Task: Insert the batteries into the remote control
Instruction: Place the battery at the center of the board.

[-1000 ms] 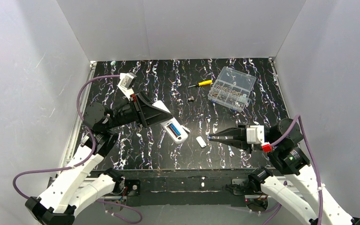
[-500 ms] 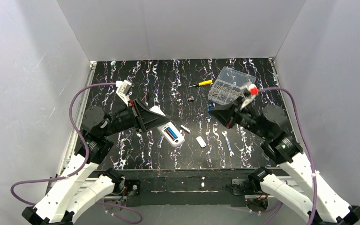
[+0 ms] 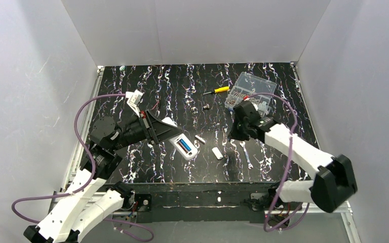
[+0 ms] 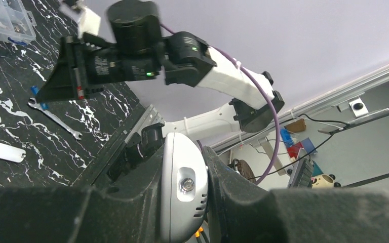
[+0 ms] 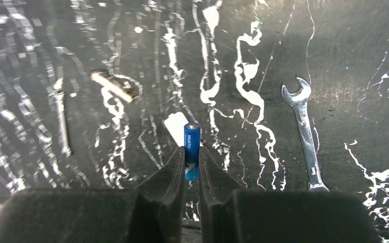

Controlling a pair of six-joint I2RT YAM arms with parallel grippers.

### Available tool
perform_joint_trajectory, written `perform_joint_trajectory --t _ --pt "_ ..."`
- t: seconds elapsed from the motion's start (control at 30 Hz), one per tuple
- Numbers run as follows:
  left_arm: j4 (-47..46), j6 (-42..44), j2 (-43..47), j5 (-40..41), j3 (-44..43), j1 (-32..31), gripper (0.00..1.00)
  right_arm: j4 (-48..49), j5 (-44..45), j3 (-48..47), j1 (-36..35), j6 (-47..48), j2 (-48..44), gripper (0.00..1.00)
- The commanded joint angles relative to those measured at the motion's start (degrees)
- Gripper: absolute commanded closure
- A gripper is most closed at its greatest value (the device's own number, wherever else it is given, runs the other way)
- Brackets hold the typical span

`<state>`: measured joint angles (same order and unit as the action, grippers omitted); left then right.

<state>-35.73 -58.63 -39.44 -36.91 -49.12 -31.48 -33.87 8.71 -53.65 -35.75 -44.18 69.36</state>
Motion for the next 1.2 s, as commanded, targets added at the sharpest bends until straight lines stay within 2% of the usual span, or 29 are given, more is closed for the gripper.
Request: perform_joint_trajectory --t 0.0,0.2,0.4,0.53,0.7,0.9,1.0,1.17 --pt "-3.9 0.0 2.3 -0.1 -0.3 0.1 1.0 -1.8 2.8 -0.6 -0.2 -6.3 8.0 0.99" --pt "-2.0 0.5 3.2 0.2 -0.3 0.2 1.0 -1.3 3.1 -4.3 -0.2 -7.5 20.3 0.99" --pt "-0.6 0.7 3.9 0.7 -0.2 0.1 1.0 -2.6 4.2 -6.5 -0.4 -8.2 27.5 0.99" --pt "0.7 1.2 4.8 1.0 0.0 0.1 1.0 -3.1 4.1 -6.7 -0.7 -8.8 29.7 0.88" --pt "1.8 1.7 5.6 1.3 0.0 0.1 1.0 -3.2 3.2 -6.6 -1.0 -9.1 29.6 0.68" --pt "1.3 2.0 6.1 2.0 0.8 0.1 1.0 -3.5 2.2 -6.3 -1.0 -9.1 28.4 0.53" --pt "0.9 1.7 5.9 1.8 0.8 0.1 1.0 -3.0 1.3 -5.9 -1.0 -8.8 27.0 0.4" --pt "1.7 2.1 6.1 1.8 0.8 0.1 1.0 -2.9 0.9 -6.4 -1.0 -6.4 23.4 0.38"
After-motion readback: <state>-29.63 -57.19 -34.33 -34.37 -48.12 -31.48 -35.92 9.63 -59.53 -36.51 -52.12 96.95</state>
